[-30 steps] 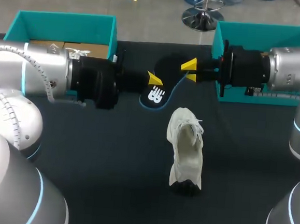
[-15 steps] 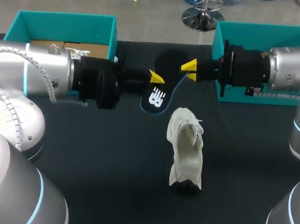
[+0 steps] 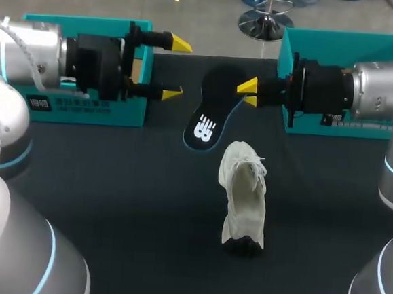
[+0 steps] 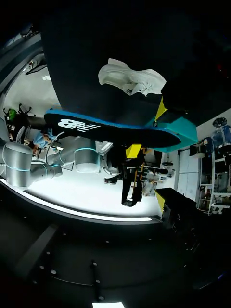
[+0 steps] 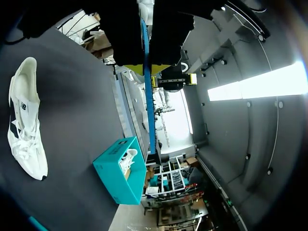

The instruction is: Take the shoe out of the shoebox, open the shoe tongue, remove and reinsert the insole, then place the shoe into the shoebox

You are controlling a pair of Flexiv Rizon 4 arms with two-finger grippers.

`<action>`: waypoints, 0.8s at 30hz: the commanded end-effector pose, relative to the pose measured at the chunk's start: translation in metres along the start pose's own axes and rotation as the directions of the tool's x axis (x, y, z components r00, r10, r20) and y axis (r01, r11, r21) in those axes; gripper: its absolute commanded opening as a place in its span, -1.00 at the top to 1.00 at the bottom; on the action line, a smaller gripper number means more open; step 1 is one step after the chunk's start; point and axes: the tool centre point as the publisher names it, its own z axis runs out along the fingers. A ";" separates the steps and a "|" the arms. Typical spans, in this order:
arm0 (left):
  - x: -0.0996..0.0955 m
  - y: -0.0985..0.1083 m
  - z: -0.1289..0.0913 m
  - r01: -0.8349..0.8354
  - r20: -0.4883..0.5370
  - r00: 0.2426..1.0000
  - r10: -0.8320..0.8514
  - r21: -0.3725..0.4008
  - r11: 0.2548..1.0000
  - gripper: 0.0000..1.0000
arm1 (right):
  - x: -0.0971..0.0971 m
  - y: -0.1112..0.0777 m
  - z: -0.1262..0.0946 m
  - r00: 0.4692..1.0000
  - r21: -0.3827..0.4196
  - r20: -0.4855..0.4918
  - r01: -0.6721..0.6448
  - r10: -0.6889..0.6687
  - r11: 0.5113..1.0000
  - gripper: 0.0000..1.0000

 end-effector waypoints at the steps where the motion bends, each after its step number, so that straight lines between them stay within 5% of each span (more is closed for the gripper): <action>1: -0.024 0.024 -0.023 -0.104 -0.258 0.949 0.180 0.283 0.954 -1.00 | 0.000 0.001 0.002 1.000 -0.001 0.001 0.000 0.000 1.000 1.00; 7: -0.037 0.029 -0.037 -0.206 -0.472 0.751 0.461 0.496 0.843 -1.00 | 0.000 0.001 0.002 1.000 -0.001 0.001 0.000 0.000 1.000 1.00; 12: -0.036 0.023 -0.046 -0.191 -0.572 0.502 0.649 0.658 0.728 -1.00 | 0.000 0.001 0.002 1.000 -0.001 0.001 0.000 0.000 1.000 1.00; 24: -0.036 0.023 -0.045 -0.167 -0.598 0.478 0.643 0.657 0.735 -1.00 | 0.000 0.001 0.002 1.000 -0.001 0.001 0.000 0.000 1.000 1.00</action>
